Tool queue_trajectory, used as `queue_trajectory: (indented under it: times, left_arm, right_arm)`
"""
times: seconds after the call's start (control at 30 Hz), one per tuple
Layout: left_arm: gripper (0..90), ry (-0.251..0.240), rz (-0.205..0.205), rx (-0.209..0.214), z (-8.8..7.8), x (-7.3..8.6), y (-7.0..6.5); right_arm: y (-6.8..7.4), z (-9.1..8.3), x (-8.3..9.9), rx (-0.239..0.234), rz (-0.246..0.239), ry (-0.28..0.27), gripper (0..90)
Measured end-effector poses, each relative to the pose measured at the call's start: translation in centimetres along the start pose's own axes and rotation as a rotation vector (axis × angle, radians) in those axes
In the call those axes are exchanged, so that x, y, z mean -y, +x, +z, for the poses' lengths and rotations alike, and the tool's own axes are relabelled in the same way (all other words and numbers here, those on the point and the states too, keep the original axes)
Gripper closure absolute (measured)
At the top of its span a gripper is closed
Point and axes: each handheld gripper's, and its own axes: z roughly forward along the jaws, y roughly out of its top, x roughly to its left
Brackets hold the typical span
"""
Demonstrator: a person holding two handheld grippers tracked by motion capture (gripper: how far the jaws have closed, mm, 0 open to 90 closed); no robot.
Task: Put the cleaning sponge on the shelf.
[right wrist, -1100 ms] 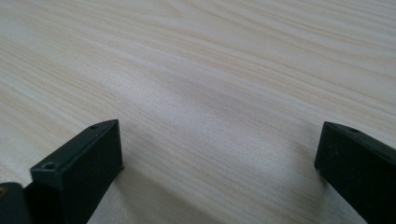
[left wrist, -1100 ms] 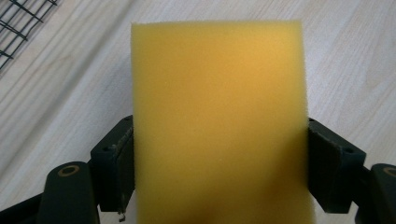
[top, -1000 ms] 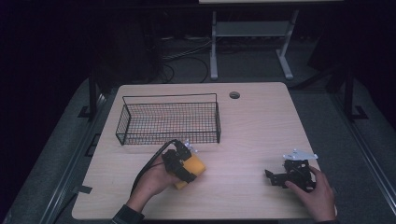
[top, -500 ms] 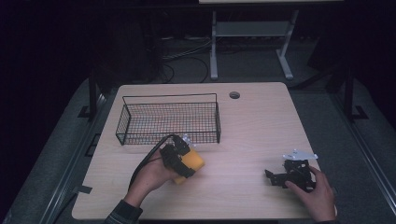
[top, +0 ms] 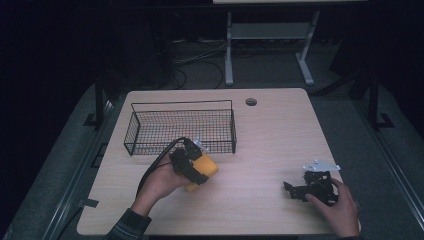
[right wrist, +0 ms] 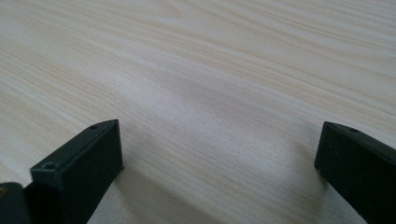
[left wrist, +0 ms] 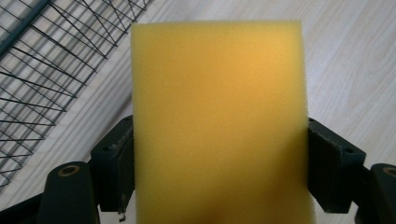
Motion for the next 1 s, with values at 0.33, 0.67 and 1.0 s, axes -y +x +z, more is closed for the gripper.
queue_trajectory:
  times: [0.33,0.67,1.0]
  left_arm:
    - [22.7,-0.015,-0.003,-0.005,-1.1,-0.8,0.9]
    - [22.7,-0.018,-0.009,-0.019,-1.9,-1.7,1.9]
    - [22.7,-0.022,-0.033,-0.038,-2.5,-2.4,3.5]
  right_arm:
    - [0.0,0.0,0.0,-0.001,0.001,0.001,0.1]
    - [0.0,0.0,0.0,0.001,0.0,0.0,0.1]
    - [0.0,0.0,0.0,0.0,0.001,0.001,0.1]
